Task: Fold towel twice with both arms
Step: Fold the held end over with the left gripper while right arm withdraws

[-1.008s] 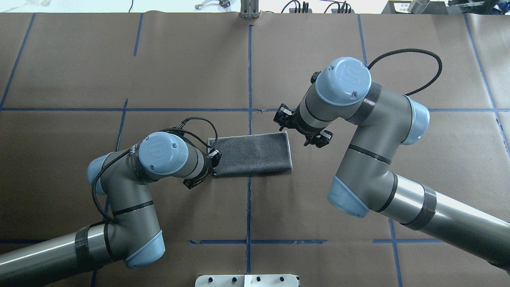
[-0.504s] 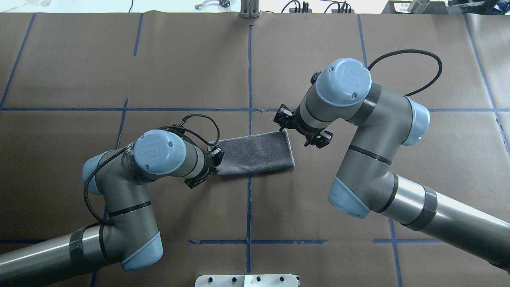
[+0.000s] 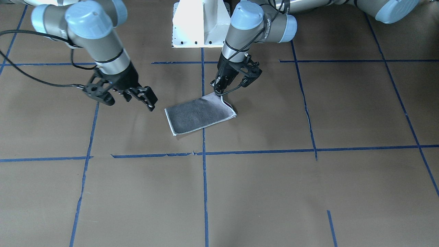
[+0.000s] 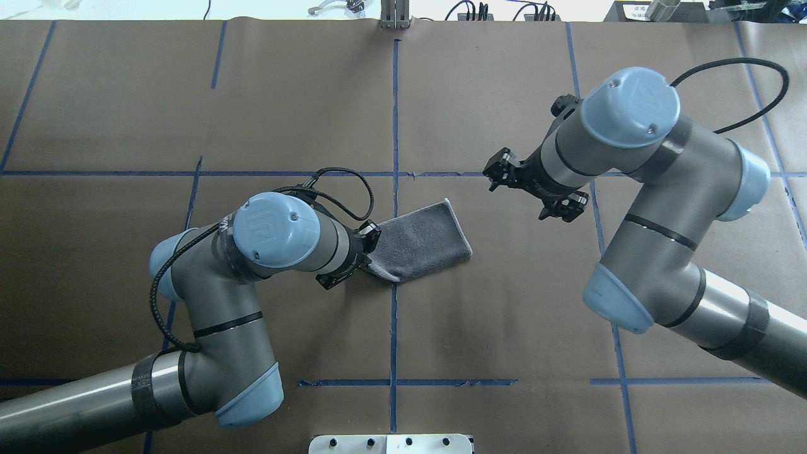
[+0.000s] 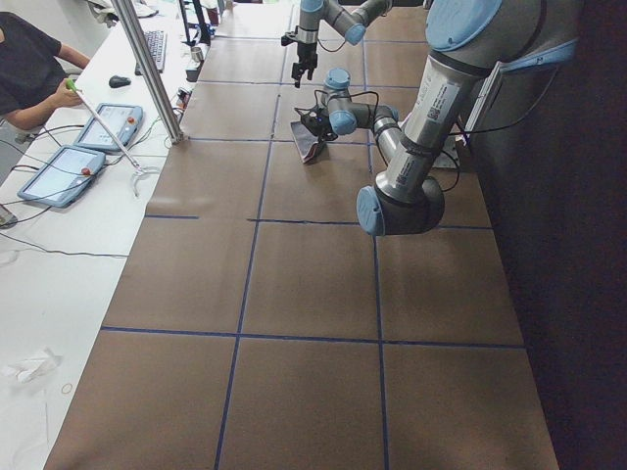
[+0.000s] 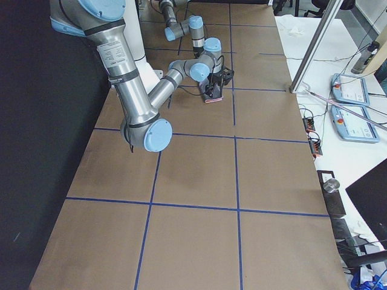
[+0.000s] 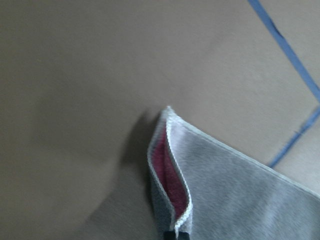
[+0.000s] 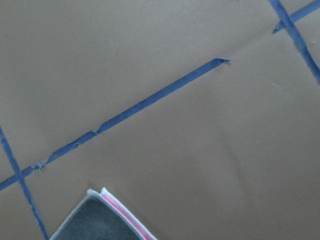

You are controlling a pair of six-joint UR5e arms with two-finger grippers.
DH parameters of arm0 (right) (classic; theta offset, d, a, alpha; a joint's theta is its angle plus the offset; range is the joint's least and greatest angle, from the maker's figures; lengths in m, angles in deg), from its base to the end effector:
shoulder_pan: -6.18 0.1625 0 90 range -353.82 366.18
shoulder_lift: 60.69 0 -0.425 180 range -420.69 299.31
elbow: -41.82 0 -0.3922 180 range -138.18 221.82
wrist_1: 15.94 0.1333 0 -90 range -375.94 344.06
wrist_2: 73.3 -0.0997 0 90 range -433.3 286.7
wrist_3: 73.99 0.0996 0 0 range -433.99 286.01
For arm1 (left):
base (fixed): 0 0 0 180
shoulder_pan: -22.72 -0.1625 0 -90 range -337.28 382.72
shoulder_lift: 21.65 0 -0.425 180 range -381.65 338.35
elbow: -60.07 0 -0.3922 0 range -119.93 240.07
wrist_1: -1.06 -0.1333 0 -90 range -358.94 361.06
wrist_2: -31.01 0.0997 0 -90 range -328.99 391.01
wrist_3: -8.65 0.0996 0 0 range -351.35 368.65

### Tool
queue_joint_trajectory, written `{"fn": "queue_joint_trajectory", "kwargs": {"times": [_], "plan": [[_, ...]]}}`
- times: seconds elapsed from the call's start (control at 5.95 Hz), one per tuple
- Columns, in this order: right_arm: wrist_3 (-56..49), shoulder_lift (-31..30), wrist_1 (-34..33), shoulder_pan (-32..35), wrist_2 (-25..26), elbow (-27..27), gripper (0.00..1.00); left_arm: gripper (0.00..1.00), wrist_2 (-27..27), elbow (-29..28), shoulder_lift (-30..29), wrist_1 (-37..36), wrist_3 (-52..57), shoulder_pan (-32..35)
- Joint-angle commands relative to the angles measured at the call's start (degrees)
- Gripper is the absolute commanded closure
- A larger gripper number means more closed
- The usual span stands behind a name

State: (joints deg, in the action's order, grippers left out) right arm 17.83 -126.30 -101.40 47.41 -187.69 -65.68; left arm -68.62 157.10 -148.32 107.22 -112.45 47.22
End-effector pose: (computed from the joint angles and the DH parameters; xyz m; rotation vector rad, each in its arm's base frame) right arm -0.3919 -0.4660 0.2780 -0.1107 -0.8967 0.5280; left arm 0.5634 -0.3850 0.1955 -0.2185 1.0622 -0.7893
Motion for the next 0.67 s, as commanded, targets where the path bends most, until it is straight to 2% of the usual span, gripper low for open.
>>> {"fn": "queue_joint_trajectory", "kwargs": {"times": [0.0,0.17,0.5], "plan": [[-4.1,-3.4,-0.1,3.7,-2.1,-1.1,0.00,1.00,2.4,-5.7,-7.2,0.3,2.3,-0.1],[-7.0,-4.7,-0.1,5.5,-3.5,-1.2,0.00,1.00,3.5,-12.8,-13.1,0.9,2.5,-0.3],[-8.5,-5.1,-0.1,6.1,-3.9,-1.4,0.00,1.00,5.1,-19.8,-19.4,1.1,3.3,-0.6]]}}
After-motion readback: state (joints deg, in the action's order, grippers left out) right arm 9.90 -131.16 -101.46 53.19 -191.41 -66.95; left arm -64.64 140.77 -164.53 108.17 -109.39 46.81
